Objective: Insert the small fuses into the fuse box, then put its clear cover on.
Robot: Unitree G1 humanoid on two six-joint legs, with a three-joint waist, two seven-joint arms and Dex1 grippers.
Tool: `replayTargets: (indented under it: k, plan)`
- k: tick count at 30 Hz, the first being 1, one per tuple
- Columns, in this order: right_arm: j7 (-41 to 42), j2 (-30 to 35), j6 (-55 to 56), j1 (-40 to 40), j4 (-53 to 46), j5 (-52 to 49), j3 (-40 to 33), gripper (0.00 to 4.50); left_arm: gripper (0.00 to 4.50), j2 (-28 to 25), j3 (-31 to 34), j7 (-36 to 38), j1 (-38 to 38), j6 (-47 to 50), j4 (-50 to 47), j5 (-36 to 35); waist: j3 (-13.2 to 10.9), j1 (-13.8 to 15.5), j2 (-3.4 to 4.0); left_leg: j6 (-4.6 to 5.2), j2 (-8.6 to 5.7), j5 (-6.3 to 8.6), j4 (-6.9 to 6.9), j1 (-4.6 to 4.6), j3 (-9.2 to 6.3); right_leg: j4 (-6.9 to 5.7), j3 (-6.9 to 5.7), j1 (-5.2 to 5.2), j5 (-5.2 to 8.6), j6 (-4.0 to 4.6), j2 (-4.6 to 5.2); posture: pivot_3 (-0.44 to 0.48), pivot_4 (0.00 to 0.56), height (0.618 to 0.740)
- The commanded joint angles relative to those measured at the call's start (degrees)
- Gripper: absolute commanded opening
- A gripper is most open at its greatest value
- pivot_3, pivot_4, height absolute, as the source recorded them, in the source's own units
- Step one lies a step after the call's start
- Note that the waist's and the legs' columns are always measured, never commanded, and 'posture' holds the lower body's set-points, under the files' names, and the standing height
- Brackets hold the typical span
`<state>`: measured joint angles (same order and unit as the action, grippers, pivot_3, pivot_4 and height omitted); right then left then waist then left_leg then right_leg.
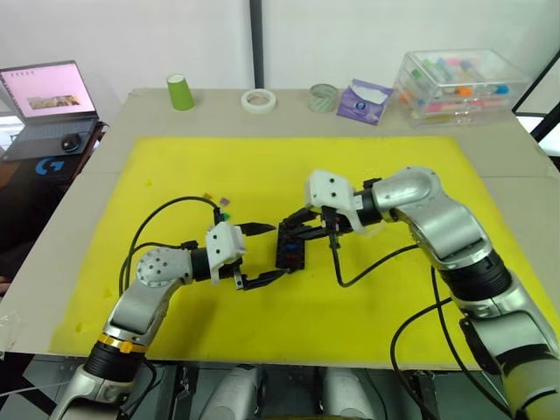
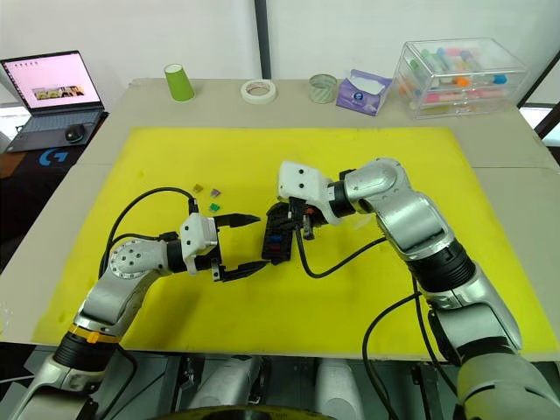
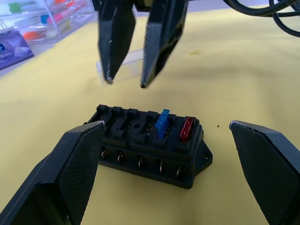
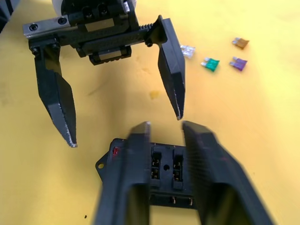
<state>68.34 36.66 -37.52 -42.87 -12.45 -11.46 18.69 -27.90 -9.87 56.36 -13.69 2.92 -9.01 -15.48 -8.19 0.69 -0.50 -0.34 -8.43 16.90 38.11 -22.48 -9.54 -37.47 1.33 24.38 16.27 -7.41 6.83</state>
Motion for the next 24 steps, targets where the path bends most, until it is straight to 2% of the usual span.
replayTargets:
  k: [1, 13, 24]
  plan:
    - [-2.09, -0.10, -0.81, 1.39, -3.14, -1.17, -1.72, 0.02, 4.50, 0.34, 0.26, -0.25, -0.55, -0.64, -0.93, -0.39, 0.00, -0.07, 0.00, 0.00, 0.00, 0.00, 0.00, 0.00, 0.00, 0.00, 0.00, 0.00, 0.00, 0.00, 0.00, 0.000, 0.150, 0.740]
    - [-4.40, -0.18, -0.44, 4.01, -4.16, -0.56, 0.93, 0.02, 4.50, 0.18, -0.05, 0.47, -0.98, -0.89, -0.45, -0.37, 0.00, -0.17, 0.00, 0.00, 0.00, 0.00, 0.00, 0.00, 0.00, -0.01, 0.00, 0.02, 0.00, 0.00, 0.00, 0.000, 0.150, 0.740]
    - [-5.22, -0.50, 1.91, 5.03, -0.96, 1.21, 3.83, 0.02, 4.50, -0.03, 0.07, 0.68, -1.06, -0.62, -0.57, -0.27, 0.00, -0.17, 0.00, 0.00, 0.00, 0.00, 0.00, 0.00, 0.00, -0.01, 0.00, 0.01, 0.00, 0.00, -0.01, 0.000, 0.150, 0.740]
